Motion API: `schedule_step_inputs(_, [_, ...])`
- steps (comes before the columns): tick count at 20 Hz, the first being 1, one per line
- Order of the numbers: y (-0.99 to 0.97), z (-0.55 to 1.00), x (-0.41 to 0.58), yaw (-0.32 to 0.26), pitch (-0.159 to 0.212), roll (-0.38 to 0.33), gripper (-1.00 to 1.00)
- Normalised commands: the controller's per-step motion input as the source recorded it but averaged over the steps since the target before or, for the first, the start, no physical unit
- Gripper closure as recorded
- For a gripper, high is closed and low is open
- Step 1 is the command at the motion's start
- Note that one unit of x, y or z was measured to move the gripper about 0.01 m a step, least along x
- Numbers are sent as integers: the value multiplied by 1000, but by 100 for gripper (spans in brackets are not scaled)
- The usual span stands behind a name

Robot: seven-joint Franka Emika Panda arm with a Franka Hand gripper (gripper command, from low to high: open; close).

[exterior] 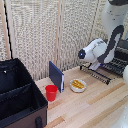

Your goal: With care, position your gripper close to the oven tray handle. Make sure to grip the handle tightly. Delicately and attentively pull the tray out from the oven.

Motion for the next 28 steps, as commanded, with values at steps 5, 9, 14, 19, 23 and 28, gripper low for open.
schedule_step_inputs(5, [-675, 22, 200, 1, 3, 20, -100])
schedule_step_inputs(9, [-451, 105, 69, 31, 2, -17, 100])
schedule_step_inputs(14, [-62, 192, -35, 20, 0, -126, 100])
schedule_step_inputs(19, [140, 239, -1, 0, 0, -193, -100])
schedule_step_inputs(23, [176, 191, 31, 0, 14, -237, 100])
schedule_step_inputs(28, [20, 22, 110, 0, 59, -139, 100])
